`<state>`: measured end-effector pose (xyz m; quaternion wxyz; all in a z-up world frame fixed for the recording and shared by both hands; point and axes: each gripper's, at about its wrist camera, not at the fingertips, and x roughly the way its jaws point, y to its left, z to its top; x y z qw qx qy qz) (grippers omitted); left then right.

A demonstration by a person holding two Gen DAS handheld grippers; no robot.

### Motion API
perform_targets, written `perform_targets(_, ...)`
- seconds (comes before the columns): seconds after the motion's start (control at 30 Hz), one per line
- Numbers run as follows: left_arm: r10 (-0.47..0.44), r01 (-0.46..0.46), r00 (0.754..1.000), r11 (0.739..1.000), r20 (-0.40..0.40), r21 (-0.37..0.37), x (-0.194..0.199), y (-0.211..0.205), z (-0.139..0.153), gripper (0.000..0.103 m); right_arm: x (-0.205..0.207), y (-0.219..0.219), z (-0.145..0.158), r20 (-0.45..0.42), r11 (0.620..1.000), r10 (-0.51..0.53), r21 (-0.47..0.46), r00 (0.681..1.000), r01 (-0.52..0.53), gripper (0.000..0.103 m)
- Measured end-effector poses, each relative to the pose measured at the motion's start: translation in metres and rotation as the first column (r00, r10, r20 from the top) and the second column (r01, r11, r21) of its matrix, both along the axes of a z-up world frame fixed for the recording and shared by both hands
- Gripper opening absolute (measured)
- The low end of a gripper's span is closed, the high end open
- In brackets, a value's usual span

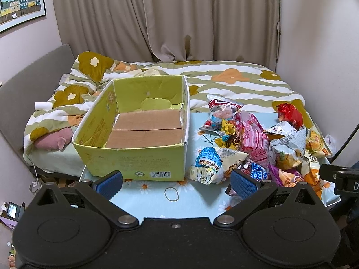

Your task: Organize snacks

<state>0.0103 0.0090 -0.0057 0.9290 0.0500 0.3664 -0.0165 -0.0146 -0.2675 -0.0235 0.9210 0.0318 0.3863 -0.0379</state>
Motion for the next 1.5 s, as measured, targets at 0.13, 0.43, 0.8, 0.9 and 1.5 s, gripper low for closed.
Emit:
perform_targets(0.13,-0.003,0.003,1.000,1.000,-0.004,0.000,0.001,-0.001,0.000,0.103,0.000,0.000,0.000,-0.001,1.000,-0.001,0.002,1.000,0.001,0.103)
perform_targets(0.43,-0.019,0.019,1.000,1.000,-0.006,0.002,0.002,-0.004,0.000,0.103,-0.002,0.002,-0.001,0.002,1.000,0.008,0.002,1.000,-0.008,0.103)
perform_targets(0.8,-0.035,0.035,0.999,0.999,-0.008,0.005,0.001,-0.006,0.001,0.103,-0.004,0.006,0.000,0.007,1.000,0.009,-0.005,1.000,-0.009,0.103)
perform_targets(0.9,-0.036,0.036,0.999,0.999,-0.007,0.005,0.002,-0.006,0.002,0.103,-0.003,0.005,0.000,0.008,1.000,0.010,-0.006,1.000,-0.010,0.103)
perform_targets(1.5,-0.196,0.176,0.971,0.974,-0.135,-0.145,0.031,-0.004,-0.043,0.103,-0.003,-0.010,-0.021,-0.040,1.000,-0.027,0.002,0.999,0.027,0.103)
